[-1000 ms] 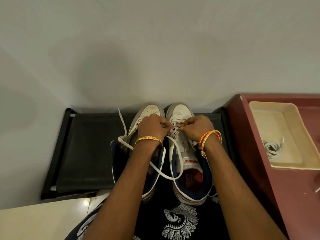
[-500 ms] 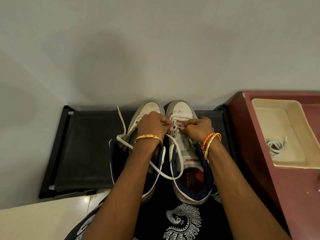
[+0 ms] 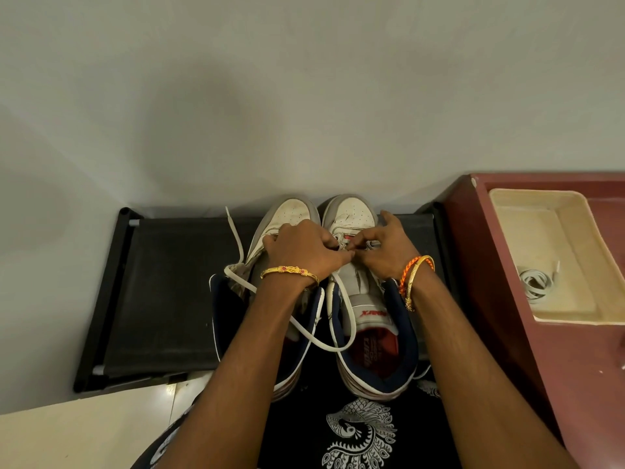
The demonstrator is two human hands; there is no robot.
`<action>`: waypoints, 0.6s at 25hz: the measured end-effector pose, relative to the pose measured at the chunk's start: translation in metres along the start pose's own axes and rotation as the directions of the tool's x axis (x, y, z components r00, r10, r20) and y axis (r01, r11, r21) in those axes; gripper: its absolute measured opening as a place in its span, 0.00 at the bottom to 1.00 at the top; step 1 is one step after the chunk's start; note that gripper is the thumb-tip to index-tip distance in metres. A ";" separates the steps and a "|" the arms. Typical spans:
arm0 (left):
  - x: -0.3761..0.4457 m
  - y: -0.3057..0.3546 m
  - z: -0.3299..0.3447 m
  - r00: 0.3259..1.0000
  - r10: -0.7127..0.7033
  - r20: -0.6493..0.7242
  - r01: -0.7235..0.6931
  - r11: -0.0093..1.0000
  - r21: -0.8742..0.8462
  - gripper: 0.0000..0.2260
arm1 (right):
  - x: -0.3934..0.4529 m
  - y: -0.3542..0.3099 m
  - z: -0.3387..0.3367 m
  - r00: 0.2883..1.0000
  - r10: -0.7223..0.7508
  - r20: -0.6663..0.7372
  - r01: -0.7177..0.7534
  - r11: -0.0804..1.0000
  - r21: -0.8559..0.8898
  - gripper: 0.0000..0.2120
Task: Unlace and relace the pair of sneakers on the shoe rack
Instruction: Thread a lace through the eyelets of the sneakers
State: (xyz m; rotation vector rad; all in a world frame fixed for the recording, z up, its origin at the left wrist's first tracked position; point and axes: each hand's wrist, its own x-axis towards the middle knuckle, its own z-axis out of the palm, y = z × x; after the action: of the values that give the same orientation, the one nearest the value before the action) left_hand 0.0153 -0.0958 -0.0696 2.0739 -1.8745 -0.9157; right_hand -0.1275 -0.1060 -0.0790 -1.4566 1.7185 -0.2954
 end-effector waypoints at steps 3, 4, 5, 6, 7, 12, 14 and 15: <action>0.000 -0.005 -0.002 0.998 0.037 0.042 -0.033 0.994 -0.102 0.12 | -0.001 -0.004 0.004 0.998 -0.051 -0.048 0.050 0.999 -0.022 0.10; 0.000 -0.006 -0.002 0.998 0.045 0.052 -0.039 0.992 -0.117 0.11 | -0.001 -0.005 0.005 0.996 -0.069 -0.064 0.066 0.997 -0.038 0.14; 0.000 -0.008 -0.002 0.998 0.043 0.054 -0.035 0.990 -0.138 0.09 | -0.002 -0.007 0.005 0.994 -0.075 -0.080 0.071 0.996 -0.057 0.16; 0.001 -0.009 -0.001 0.998 0.030 0.050 -0.021 0.985 -0.171 0.08 | -0.003 -0.008 0.005 0.993 -0.073 -0.087 0.066 0.995 -0.078 0.17; 0.001 -0.010 -0.001 0.999 0.013 0.045 -0.003 0.979 -0.204 0.07 | -0.004 -0.008 0.004 0.994 -0.069 -0.084 0.061 0.994 -0.094 0.16; 0.001 -0.008 -0.004 0.995 -0.051 0.085 0.077 0.942 -0.328 0.08 | -0.004 -0.008 0.006 0.996 -0.070 -0.047 0.061 0.984 -0.166 0.04; 0.001 -0.008 -0.004 0.994 -0.056 0.096 0.086 0.932 -0.351 0.08 | -0.003 -0.007 0.007 0.996 -0.075 -0.040 0.067 0.982 -0.177 0.03; 0.001 -0.008 -0.004 0.994 -0.056 0.094 0.086 0.930 -0.358 0.08 | -0.003 -0.007 0.007 0.996 -0.079 -0.043 0.070 0.982 -0.173 0.02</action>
State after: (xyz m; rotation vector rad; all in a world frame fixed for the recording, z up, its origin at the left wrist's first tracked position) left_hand 0.0238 -0.0967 -0.0712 1.9123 -1.5296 -1.2734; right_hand -0.1178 -0.1032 -0.0778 -1.6534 1.7673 -0.2300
